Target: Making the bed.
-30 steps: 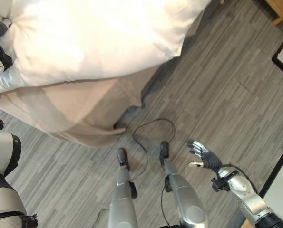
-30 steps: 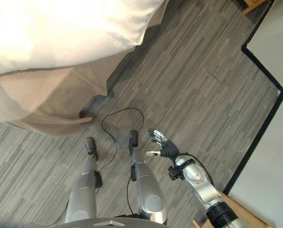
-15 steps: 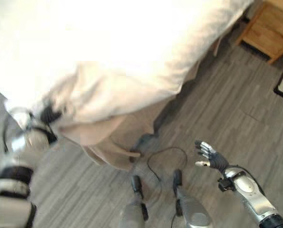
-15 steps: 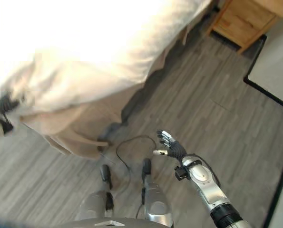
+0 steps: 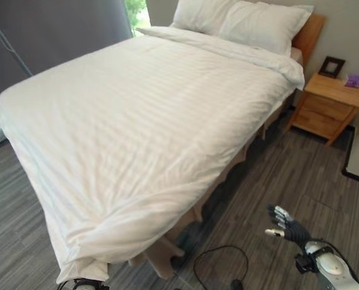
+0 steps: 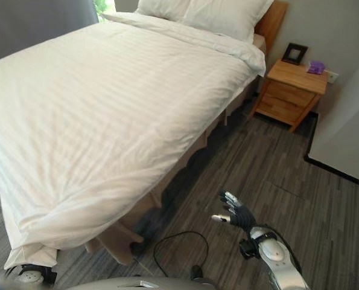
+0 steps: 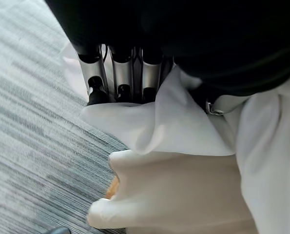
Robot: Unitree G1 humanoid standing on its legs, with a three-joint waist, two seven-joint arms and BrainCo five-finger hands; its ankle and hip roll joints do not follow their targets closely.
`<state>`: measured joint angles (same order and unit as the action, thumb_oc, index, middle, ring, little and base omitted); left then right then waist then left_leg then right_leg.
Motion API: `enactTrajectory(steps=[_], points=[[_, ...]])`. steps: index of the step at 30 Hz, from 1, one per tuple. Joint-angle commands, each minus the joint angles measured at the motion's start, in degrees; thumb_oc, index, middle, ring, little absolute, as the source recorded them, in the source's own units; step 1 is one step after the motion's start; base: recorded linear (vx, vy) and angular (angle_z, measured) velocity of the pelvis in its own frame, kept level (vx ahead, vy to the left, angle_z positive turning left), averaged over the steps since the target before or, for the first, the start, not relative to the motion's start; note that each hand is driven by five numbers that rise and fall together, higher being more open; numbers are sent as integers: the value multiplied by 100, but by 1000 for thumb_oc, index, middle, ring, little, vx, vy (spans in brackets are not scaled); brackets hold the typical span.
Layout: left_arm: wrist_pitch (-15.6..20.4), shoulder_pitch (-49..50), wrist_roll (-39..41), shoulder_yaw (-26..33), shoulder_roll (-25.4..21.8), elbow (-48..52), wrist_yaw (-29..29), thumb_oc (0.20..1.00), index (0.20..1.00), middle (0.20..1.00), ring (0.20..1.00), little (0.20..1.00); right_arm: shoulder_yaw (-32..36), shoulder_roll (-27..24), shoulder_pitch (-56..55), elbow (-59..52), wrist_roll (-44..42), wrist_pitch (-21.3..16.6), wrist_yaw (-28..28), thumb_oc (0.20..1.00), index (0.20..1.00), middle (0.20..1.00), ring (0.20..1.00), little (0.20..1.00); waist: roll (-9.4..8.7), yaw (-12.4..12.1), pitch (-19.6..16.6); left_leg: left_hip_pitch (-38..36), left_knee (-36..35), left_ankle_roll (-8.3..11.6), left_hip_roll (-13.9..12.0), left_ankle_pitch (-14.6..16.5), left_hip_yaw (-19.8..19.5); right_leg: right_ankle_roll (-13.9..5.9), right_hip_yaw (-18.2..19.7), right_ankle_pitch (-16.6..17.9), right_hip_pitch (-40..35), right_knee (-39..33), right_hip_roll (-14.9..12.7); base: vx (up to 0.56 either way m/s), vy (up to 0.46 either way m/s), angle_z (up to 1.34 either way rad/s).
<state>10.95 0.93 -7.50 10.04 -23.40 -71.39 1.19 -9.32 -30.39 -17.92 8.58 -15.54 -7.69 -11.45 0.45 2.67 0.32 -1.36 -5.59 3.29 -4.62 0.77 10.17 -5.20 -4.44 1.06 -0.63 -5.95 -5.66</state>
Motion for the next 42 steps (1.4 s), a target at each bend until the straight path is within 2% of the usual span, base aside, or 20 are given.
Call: enactTrajectory(steps=[1, 6, 9, 10, 11, 12, 13, 14, 19, 24, 25, 27, 31, 32, 33, 34, 35, 39, 41, 42], points=[[-377, 654, 182, -472, 12, -603, -412, 200, 200, 200, 200, 200, 217, 303, 459, -470, 206, -189, 45, 1000, 1000, 1000, 1000, 1000, -226, -407, 254, 76, 131, -57, 90, -155, -291, -328, -428, -106, -234, 287, -275, -33, -27, 14], [-135, 382, 106, -1153, -251, 329, -217, 200, 200, 200, 200, 200, 22, 222, 936, -404, 110, -276, 260, 1000, 1000, 1000, 1000, 1000, -91, -459, 387, 154, 240, -64, 128, -214, -530, -279, -553, -235, -231, 537, -319, -59, -5, 29], [-175, 401, 145, -1211, -377, 388, -327, 200, 200, 200, 200, 200, 126, 187, 890, -423, 10, -284, 252, 1000, 1000, 1000, 1000, 1000, -11, -449, 493, 177, 255, -73, 153, -237, -617, -259, -609, -280, -239, 616, -346, -77, 9, 33], [-281, 539, 491, -1055, -478, 341, -650, 388, 388, 388, 388, 388, 282, 136, 791, -437, -35, -202, 208, 1000, 1000, 1000, 1000, 1000, 108, -432, 589, 187, 247, -81, 190, -266, -694, -239, -644, -300, -243, 660, -373, -68, 19, 30], [-354, 629, 719, -979, -502, 306, -889, 1000, 1000, 1000, 1000, 1000, 315, 114, 780, -422, -52, -165, 173, 1000, 1000, 1000, 1000, 1000, 160, -417, 624, 211, 260, -82, 199, -281, -736, -231, -663, -317, -233, 694, -378, -67, 20, 24], [-355, 630, 719, -978, -502, 306, -889, 1000, 1000, 1000, 1000, 1000, 315, 114, 780, -422, -53, -165, 173, 1000, 1000, 1000, 1000, 1000, 160, -416, 624, 212, 260, -82, 199, -281, -737, -231, -664, -317, -233, 695, -378, -44, 28, 24], [-405, 955, 526, -1003, -538, 73, -1521, 1000, 1000, 1000, 1000, 1000, 412, 36, 785, -334, -21, -50, 16, 1000, 1000, 1000, 1000, 1000, 288, -385, 651, 235, 257, -86, 210, -300, -772, -221, -647, -331, -212, 721, -386, -15, 31, 12], [-488, 1128, 321, -1026, -529, -43, -1723, 1000, 1000, 1000, 1000, 1000, 429, 5, 794, -285, 1, 1, -57, 1000, 1000, 1000, 1000, 1000, 326, -391, 638, 223, 254, -88, 206, -302, -768, -212, -643, -333, -219, 714, -388, -14, 31, 1], [-661, 1735, -487, -870, -177, -802, -2076, 1000, 1000, 1000, 1000, 1000, 490, -23, 779, -227, 29, 135, -217, 1000, 1000, 1000, 1000, 1000, 318, -447, 547, 136, 231, -86, 181, -278, -712, -188, -625, -349, -313, 632, -362, 15, -8, -4], [-784, 2009, -341, -665, 62, -880, -2470, 1000, 1000, 1000, 1000, 1000, 687, 9, 721, -331, 90, 236, -253, 1000, 1000, 1000, 1000, 1000, 285, -529, 529, 139, 265, -91, 176, -260, -727, -170, -643, -376, -346, 604, -349, 6, -30, 7], [-863, 2168, -28, -619, 228, -745, -2897, 1000, 1000, 1000, 1000, 1000, 799, 69, 736, -370, 94, 302, -264, 1000, 1000, 1000, 1000, 1000, 269, -586, 575, 180, 295, -101, 172, -262, -772, -152, -654, -398, -339, 625, -345, -37, -46, 5], [-890, 2233, 161, -662, 316, -587, -3186, 1000, 1000, 1000, 1000, 1000, 849, 97, 744, -397, 178, 349, -331, 1000, 1000, 1000, 1000, 1000, 257, -626, 641, 223, 315, -100, 180, -283, -817, -133, -681, -405, -336, 630, -342, -44, -55, 10], [-870, 2087, 238, -865, 451, -483, -3190, 1000, 1000, 1000, 1000, 1000, 920, 190, 717, -362, 233, 356, -329, 1000, 1000, 1000, 1000, 1000, 236, -612, 703, 291, 288, -93, 185, -325, -903, -121, -762, -414, -338, 591, -329, -15, -28, 16], [-694, 1814, 725, -656, 348, -259, -2943, 1000, 1000, 1000, 1000, 1000, 876, 261, 663, -272, 320, 331, -299, 1000, 1000, 1000, 1000, 1000, 222, -593, 702, 311, 280, -84, 180, -331, -924, -122, -771, -419, -336, 587, -320, 0, 0, 0], [-695, 1814, 730, -655, 344, -257, -2943, 1000, 1000, 1000, 1000, 1000, 874, 265, 667, -269, 322, 329, -298, 1000, 1000, 1000, 1000, 1000, 218, -591, 706, 309, 281, -84, 181, -331, -926, -122, -773, -421, -339, 588, -321, 0, 0, 0], [-534, 1587, 1675, -348, 113, 251, -2848, 1000, 1000, 1000, 1000, 1000, 797, 270, 621, -269, 395, 295, -344, 1000, 1000, 1000, 1000, 1000, 200, -580, 703, 265, 254, -70, 182, -326, -939, -116, -768, -437, -379, 584, -311, 13, 1, 3], [-537, 1587, 1676, -347, 111, 255, -2848, 1000, 1000, 1000, 1000, 1000, 797, 271, 624, -268, 396, 295, -344, 1000, 1000, 1000, 1000, 1000, 200, -576, 692, 287, 255, -72, 183, -338, -943, -117, -772, -421, -364, 575, -310, 14, 8, 8], [-495, 2126, 4130, 211, -929, 3613, -3173, 1000, 1000, 1000, 1000, 1000, 818, 193, 654, -350, 359, 39, -503, 1000, 1000, 1000, 1000, 1000, 251, -545, 643, 218, 203, -40, 168, -356, -979, -125, -799, -428, -431, 563, -298, 8, 25, 7], [-409, 2174, 4669, 409, -1182, 4755, -3147, 1000, 1000, 1000, 1000, 1000, 747, 182, 630, -402, 261, -80, -572, 1000, 1000, 1000, 1000, 1000, 235, -494, 610, 186, 176, -29, 168, -357, -970, -135, -793, -411, -456, 527, -291, 26, 16, 6], [-413, 2180, 4669, 415, -1181, 4762, -3145, 1000, 1000, 1000, 1000, 1000, 744, 182, 632, -401, 261, -80, -572, 1000, 1000, 1000, 1000, 1000, 234, -489, 591, 212, 174, -31, 169, -370, -974, -135, -797, -395, -435, 518, -290, 0, 0, 0]])
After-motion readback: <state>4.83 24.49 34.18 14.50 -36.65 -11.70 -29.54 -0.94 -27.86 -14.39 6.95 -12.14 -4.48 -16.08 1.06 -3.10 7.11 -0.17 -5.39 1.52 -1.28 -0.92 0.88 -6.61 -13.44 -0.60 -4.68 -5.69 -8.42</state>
